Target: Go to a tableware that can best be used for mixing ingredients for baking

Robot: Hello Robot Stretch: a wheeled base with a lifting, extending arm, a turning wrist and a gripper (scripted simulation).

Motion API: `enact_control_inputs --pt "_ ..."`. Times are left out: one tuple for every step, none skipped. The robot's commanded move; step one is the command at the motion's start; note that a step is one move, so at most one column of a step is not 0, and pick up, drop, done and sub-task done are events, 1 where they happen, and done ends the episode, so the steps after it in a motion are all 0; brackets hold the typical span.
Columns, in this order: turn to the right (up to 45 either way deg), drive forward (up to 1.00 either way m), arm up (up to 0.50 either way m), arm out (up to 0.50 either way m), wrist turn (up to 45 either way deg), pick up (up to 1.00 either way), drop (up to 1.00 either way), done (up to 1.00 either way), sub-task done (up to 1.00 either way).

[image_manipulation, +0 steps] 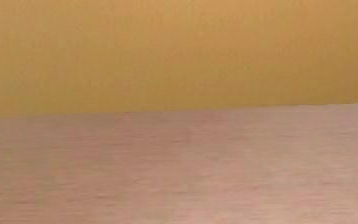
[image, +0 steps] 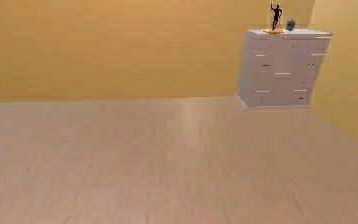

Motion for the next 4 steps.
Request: enact_control_inputs --pt "-39.0 0.00 0.00 0.00 0.0 0.00 0.00 0.00 0.00" --pt "0.0 1.00 0.00 0.00 0.0 0.00 0.00 0.00 0.00" --pt "-6.0 0.00 0.00 0.00 0.0 0.00 0.00 0.00 0.00" --pt "0.0 0.90 0.00 0.00 0.0 0.00 0.00 0.00 0.00"
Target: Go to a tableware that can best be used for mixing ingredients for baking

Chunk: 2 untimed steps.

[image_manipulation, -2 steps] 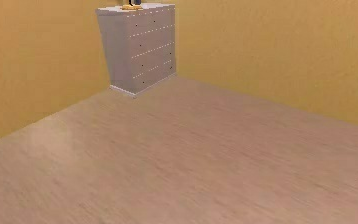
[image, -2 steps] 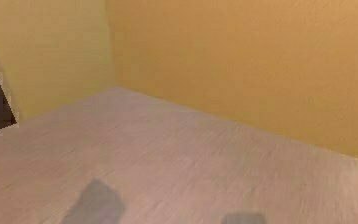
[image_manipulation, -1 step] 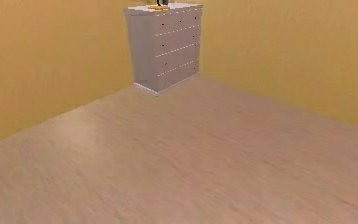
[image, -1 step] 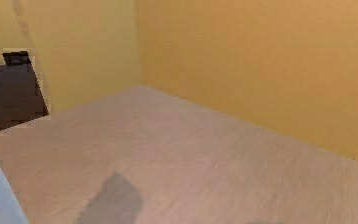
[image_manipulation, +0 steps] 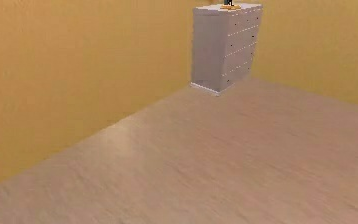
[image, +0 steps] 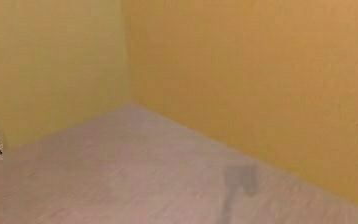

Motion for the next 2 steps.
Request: enact_control_inputs --pt "-45.0 0.00 0.00 0.00 0.0 0.00 0.00 0.00 0.00" --pt "0.0 0.65 0.00 0.00 0.0 0.00 0.00 0.00 0.00"
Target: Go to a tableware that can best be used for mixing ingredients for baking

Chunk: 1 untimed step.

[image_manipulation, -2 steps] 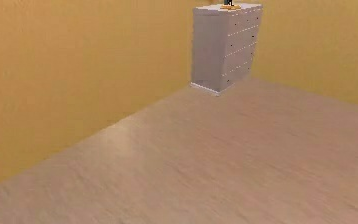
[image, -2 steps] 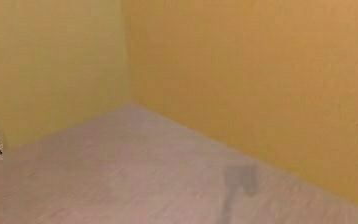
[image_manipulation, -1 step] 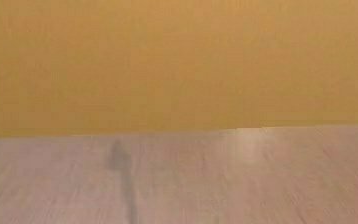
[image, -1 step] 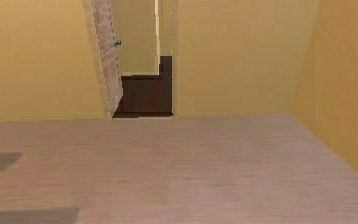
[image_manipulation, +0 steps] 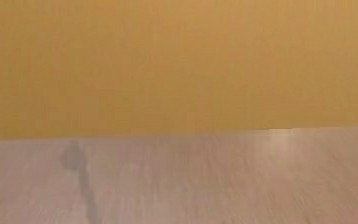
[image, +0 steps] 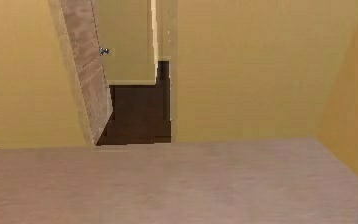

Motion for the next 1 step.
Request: enact_control_inputs --pt "-45.0 0.00 0.00 0.00 0.0 0.00 0.00 0.00 0.00"
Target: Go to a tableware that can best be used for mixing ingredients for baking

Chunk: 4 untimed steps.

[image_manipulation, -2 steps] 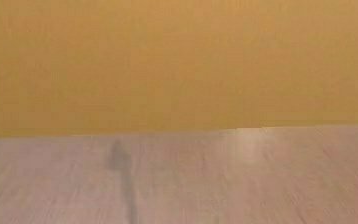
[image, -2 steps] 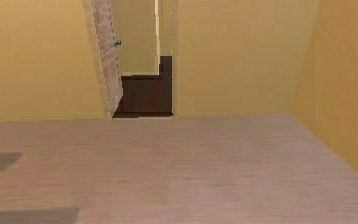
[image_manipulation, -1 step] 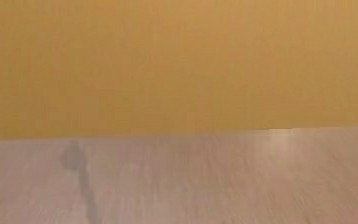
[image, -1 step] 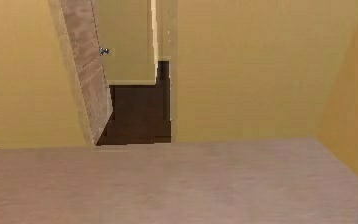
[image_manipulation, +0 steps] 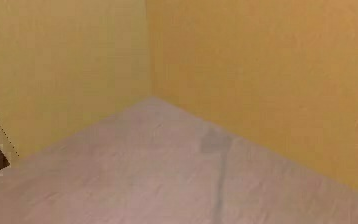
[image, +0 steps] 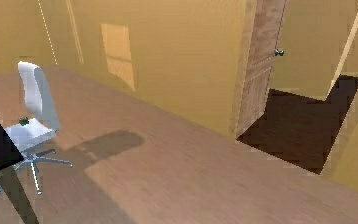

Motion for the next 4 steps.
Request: enact_control_inputs --pt "-9.0 0.00 0.00 0.00 0.0 0.00 0.00 0.00 0.00" --pt "0.0 1.00 0.00 0.00 0.0 0.00 0.00 0.00 0.00" --pt "-9.0 0.00 0.00 0.00 0.0 0.00 0.00 0.00 0.00" --pt "0.0 0.10 0.00 0.00 0.0 0.00 0.00 0.00 0.00"
